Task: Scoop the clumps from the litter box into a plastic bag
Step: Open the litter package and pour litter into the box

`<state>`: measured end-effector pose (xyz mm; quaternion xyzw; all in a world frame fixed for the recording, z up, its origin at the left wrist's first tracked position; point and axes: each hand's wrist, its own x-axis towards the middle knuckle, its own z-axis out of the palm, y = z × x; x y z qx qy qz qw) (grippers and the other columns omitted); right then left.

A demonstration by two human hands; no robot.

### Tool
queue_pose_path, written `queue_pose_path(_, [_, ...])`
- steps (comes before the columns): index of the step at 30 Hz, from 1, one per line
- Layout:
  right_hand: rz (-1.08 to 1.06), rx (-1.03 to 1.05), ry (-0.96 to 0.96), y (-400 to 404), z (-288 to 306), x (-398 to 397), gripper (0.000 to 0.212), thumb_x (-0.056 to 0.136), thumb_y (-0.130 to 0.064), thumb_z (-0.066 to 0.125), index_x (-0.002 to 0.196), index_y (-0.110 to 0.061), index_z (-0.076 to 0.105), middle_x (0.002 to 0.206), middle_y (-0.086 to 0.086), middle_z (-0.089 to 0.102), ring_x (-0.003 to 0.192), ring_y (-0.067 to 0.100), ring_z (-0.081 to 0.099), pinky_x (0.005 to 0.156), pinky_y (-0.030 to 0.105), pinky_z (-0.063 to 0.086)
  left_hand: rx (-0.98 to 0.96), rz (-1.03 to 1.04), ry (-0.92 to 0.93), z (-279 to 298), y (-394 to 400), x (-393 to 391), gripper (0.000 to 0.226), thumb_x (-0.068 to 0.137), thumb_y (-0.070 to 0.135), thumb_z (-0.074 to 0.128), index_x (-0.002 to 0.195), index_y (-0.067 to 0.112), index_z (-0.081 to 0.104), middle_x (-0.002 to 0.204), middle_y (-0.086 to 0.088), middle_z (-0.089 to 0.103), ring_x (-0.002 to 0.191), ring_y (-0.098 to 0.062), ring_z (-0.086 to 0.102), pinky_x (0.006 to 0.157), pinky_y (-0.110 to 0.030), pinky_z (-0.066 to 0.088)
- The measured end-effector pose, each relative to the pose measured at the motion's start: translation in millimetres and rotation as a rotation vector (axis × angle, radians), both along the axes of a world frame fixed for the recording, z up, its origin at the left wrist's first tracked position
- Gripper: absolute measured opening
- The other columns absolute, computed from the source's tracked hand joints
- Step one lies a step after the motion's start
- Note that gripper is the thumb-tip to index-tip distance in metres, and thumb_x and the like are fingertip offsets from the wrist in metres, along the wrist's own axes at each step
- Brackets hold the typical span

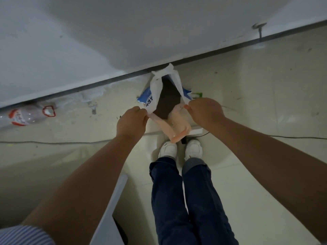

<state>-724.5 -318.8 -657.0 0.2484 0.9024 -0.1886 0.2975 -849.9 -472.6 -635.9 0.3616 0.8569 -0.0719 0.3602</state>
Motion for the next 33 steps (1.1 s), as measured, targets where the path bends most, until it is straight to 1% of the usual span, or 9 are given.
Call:
queue_pose_path(5, [0.034, -0.004, 0.024, -4, 25, 6, 0.035, 0.101, -0.02, 0.029, 0.105, -0.001, 0.059, 0.102, 0.016, 0.063, 0.084, 0.026, 0.057, 0.066, 0.026, 0.03, -0.094, -0.168, 0.093, 21, 0, 1, 0.027, 0.099, 0.014, 0.035, 0.119, 0.007, 0.052, 0.116, -0.011, 0.057, 0.106, -0.03, 0.058, 0.079, -0.036, 0.045])
queue_pose_path(9, [-0.104, -0.101, 0.086, -15, 54, 24, 0.054, 0.098, -0.034, 0.021, 0.097, 0.002, 0.061, 0.099, 0.022, 0.063, 0.078, 0.026, 0.051, 0.065, 0.027, 0.024, -0.154, -0.207, 0.172, 45, -7, -5, 0.026, 0.095, 0.005, 0.038, 0.116, 0.006, 0.054, 0.109, -0.012, 0.06, 0.099, -0.032, 0.062, 0.076, -0.036, 0.049])
queue_pose_path(11, [-0.189, -0.127, 0.149, -13, 72, 46, 0.073, 0.081, -0.043, 0.008, 0.092, 0.004, 0.062, 0.089, 0.021, 0.062, 0.075, 0.027, 0.05, 0.064, 0.028, 0.024, -0.146, -0.254, 0.171, 64, -7, -2, 0.024, 0.095, 0.005, 0.039, 0.114, 0.006, 0.055, 0.106, -0.012, 0.061, 0.095, -0.032, 0.063, 0.073, -0.035, 0.048])
queue_pose_path(14, [-0.284, -0.158, 0.142, -9, 103, 90, 0.072, 0.077, -0.037, 0.01, 0.091, 0.009, 0.064, 0.094, 0.026, 0.064, 0.086, 0.033, 0.059, 0.066, 0.033, 0.028, -0.107, -0.357, 0.13, 94, 1, 11, 0.023, 0.097, 0.007, 0.038, 0.112, 0.004, 0.055, 0.107, -0.014, 0.061, 0.095, -0.034, 0.062, 0.073, -0.035, 0.047])
queue_pose_path(18, [-0.535, -0.207, 0.033, -40, 145, 164, 0.061, 0.089, -0.038, 0.025, 0.097, 0.009, 0.063, 0.104, 0.029, 0.063, 0.095, 0.034, 0.06, 0.067, 0.029, 0.026, -0.115, -0.576, 0.077, 128, 14, 43, 0.023, 0.098, 0.008, 0.035, 0.111, 0.003, 0.053, 0.109, -0.015, 0.059, 0.096, -0.033, 0.061, 0.075, -0.035, 0.045])
queue_pose_path(21, [-0.822, -0.167, -0.026, -70, 166, 215, 0.042, 0.101, -0.023, 0.03, 0.105, 0.006, 0.061, 0.111, 0.024, 0.063, 0.101, 0.032, 0.059, 0.071, 0.029, 0.034, -0.12, -0.738, 0.045, 144, 36, 80, 0.025, 0.099, 0.009, 0.034, 0.115, 0.004, 0.053, 0.114, -0.015, 0.057, 0.101, -0.032, 0.059, 0.08, -0.035, 0.046])
queue_pose_path(25, [-1.235, -0.118, -0.072, -104, 180, 287, 0.041, 0.101, -0.021, 0.03, 0.105, 0.007, 0.059, 0.108, 0.025, 0.063, 0.101, 0.035, 0.058, 0.075, 0.032, 0.04, -0.111, -0.982, -0.012, 152, 68, 158, 0.031, 0.1, 0.012, 0.032, 0.122, 0.003, 0.051, 0.124, -0.015, 0.054, 0.111, -0.03, 0.055, 0.089, -0.035, 0.043])
queue_pose_path(30, [-1.491, -0.081, -0.065, -159, 188, 382, 0.035, 0.101, -0.022, 0.029, 0.09, -0.004, 0.057, 0.094, 0.024, 0.062, 0.097, 0.035, 0.059, 0.066, 0.026, 0.03, -0.141, -1.287, 0.03, 161, 84, 270, 0.028, 0.096, 0.004, 0.036, 0.119, 0.0, 0.052, 0.12, -0.017, 0.056, 0.107, -0.03, 0.056, 0.084, -0.034, 0.045])
queue_pose_path(33, [-1.622, -0.074, -0.058, -192, 187, 445, 0.041, 0.101, -0.023, 0.029, 0.103, 0.004, 0.06, 0.102, 0.022, 0.064, 0.097, 0.034, 0.059, 0.067, 0.026, 0.03, -0.129, -1.456, 0.094, 163, 83, 347, 0.028, 0.094, 0.002, 0.039, 0.119, 0.001, 0.052, 0.119, -0.016, 0.057, 0.105, -0.03, 0.058, 0.082, -0.033, 0.046])
